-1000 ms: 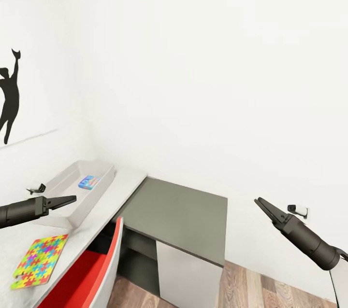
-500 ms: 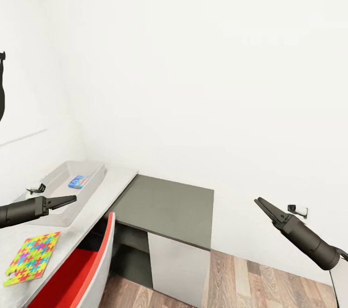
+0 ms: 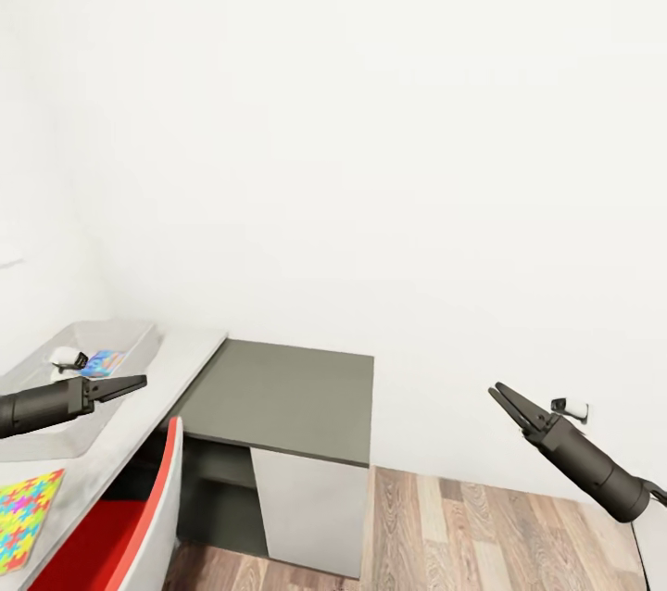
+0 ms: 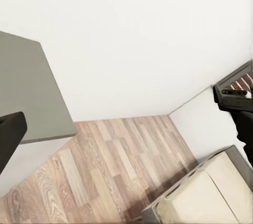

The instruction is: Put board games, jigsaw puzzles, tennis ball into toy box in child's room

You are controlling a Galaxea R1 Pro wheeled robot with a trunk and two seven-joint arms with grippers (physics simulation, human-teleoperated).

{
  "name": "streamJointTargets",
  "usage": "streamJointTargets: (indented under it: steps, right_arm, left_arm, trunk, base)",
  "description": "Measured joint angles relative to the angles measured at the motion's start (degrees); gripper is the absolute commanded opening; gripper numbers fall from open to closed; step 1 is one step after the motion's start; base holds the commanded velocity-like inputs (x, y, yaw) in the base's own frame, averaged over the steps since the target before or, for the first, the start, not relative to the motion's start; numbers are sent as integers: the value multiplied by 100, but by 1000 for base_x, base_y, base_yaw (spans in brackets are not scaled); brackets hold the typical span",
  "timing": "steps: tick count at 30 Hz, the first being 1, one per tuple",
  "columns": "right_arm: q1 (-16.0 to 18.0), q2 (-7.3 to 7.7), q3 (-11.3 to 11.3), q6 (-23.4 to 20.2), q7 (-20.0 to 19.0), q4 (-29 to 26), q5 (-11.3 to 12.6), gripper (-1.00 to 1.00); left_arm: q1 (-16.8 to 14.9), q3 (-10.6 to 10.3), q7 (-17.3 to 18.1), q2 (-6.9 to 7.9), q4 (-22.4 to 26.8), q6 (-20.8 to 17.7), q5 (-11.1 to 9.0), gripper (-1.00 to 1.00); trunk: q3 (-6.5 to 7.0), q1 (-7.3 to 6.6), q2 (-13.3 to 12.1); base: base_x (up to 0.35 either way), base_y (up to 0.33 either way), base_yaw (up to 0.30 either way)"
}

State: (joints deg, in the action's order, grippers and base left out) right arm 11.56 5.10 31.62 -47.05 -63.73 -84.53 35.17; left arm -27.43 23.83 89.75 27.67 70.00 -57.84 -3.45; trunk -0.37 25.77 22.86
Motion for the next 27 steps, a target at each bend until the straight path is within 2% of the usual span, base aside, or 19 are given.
streamJointTargets:
  steps: [27]
  right_arm:
    - [0, 3, 88, 14, 36, 21, 0, 100]
  left_arm:
    - [0, -26, 0, -9, 4, 0, 5, 100]
  trunk:
    - [0, -1, 0]
  base:
    - [-4, 0, -281]
